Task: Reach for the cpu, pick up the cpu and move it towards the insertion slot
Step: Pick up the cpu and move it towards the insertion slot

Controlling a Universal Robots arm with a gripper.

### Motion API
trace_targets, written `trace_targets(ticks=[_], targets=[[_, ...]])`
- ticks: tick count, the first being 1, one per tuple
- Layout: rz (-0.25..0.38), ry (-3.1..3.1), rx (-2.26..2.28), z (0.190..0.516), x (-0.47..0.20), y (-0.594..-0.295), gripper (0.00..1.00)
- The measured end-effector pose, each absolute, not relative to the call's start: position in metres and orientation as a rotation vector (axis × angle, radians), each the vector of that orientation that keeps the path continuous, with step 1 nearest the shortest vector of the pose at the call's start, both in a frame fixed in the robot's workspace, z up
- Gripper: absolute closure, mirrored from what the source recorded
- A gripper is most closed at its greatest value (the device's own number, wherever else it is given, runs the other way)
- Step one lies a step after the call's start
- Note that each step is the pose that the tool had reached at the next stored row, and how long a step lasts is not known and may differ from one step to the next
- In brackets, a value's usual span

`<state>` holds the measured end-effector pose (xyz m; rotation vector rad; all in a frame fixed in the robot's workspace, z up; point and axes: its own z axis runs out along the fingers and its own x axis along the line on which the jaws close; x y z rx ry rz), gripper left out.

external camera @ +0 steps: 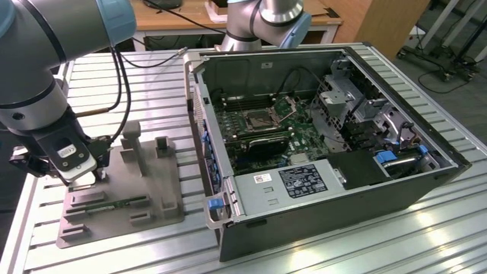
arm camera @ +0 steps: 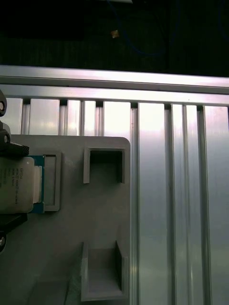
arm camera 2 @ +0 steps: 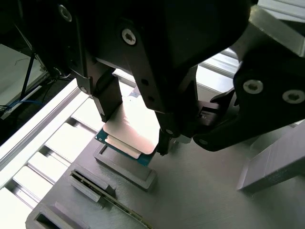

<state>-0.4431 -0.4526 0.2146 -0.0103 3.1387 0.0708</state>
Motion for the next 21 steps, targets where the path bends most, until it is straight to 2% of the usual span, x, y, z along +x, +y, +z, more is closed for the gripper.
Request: trace_targets(ticks=[21], targets=[[0.072, 3.139, -0.01, 0.2182, -0.4431, -0.4527, 0.45]])
